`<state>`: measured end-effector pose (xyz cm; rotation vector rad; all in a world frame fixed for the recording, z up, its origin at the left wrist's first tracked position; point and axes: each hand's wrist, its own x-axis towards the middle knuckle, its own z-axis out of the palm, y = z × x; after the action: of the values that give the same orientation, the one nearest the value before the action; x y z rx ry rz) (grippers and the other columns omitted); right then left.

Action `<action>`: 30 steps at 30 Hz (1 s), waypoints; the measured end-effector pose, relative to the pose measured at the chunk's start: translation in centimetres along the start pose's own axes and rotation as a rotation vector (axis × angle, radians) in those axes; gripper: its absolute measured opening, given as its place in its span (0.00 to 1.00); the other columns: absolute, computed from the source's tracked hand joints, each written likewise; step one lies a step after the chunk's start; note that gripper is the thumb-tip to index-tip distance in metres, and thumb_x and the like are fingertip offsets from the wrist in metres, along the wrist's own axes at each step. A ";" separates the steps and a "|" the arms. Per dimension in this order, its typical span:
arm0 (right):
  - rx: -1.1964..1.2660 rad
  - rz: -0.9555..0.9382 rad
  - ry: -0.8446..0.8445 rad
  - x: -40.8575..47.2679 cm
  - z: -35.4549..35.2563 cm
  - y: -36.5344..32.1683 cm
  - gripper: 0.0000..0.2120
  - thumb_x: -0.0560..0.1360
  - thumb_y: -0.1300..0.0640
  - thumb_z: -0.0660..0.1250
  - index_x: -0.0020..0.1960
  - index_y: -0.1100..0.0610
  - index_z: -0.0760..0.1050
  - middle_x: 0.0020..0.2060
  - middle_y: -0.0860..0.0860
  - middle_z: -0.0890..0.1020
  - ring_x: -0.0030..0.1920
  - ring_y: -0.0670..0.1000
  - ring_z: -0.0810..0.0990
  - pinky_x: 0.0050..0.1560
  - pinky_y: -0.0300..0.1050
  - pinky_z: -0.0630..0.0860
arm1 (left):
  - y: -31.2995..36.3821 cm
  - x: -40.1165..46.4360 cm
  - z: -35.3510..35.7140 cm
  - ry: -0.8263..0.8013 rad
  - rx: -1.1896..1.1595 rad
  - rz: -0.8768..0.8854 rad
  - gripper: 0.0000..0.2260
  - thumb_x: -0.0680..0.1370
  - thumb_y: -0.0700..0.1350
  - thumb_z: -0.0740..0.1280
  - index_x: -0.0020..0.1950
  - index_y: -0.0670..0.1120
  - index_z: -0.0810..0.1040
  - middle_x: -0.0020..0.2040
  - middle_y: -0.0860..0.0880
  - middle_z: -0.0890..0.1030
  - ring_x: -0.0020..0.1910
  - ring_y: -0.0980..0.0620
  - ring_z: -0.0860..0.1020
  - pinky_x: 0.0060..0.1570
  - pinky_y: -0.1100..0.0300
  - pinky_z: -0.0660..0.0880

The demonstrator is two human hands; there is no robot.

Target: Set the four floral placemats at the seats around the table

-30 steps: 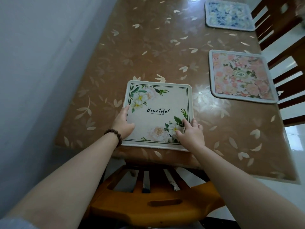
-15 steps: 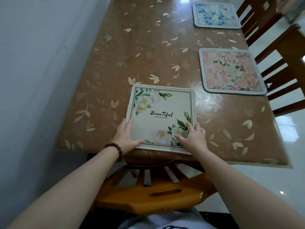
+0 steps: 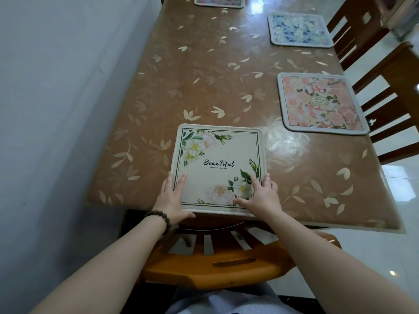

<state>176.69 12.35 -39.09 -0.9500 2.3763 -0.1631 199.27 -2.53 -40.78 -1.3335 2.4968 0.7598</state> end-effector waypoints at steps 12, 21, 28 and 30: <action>-0.097 0.008 -0.068 -1.6 1.0 -0.5 0.64 0.60 0.40 0.78 0.75 0.45 0.33 0.74 0.63 0.32 0.74 0.61 0.33 0.74 0.56 0.51 | 0.4 -0.4 0.4 0.075 0.076 -0.038 0.55 0.59 0.64 0.76 0.74 0.62 0.41 0.77 0.43 0.46 0.73 0.43 0.47 0.69 0.47 0.56; -0.096 0.001 -0.026 -2.3 1.2 -0.7 0.61 0.61 0.42 0.78 0.76 0.45 0.36 0.75 0.62 0.35 0.75 0.60 0.35 0.73 0.56 0.54 | 0.3 -0.8 0.4 0.069 0.095 -0.033 0.53 0.61 0.63 0.75 0.74 0.61 0.44 0.76 0.43 0.47 0.73 0.42 0.48 0.69 0.47 0.57; -0.129 0.004 -0.050 -2.2 1.0 -0.7 0.62 0.61 0.40 0.77 0.76 0.46 0.34 0.75 0.63 0.35 0.75 0.61 0.35 0.74 0.56 0.52 | 0.6 -0.7 0.0 0.036 0.188 -0.039 0.55 0.61 0.70 0.70 0.75 0.55 0.39 0.77 0.42 0.42 0.75 0.43 0.43 0.72 0.47 0.46; -0.142 -0.001 -0.078 -2.0 0.7 -0.5 0.62 0.61 0.36 0.75 0.76 0.47 0.33 0.75 0.63 0.35 0.75 0.61 0.36 0.74 0.55 0.48 | 1.4 -0.5 -0.2 0.022 0.187 -0.025 0.56 0.61 0.74 0.65 0.75 0.53 0.36 0.76 0.42 0.38 0.74 0.45 0.37 0.71 0.48 0.39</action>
<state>178.60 13.37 -38.55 -1.0039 2.3401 0.0430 198.44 -1.66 -39.95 -1.3115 2.4920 0.4945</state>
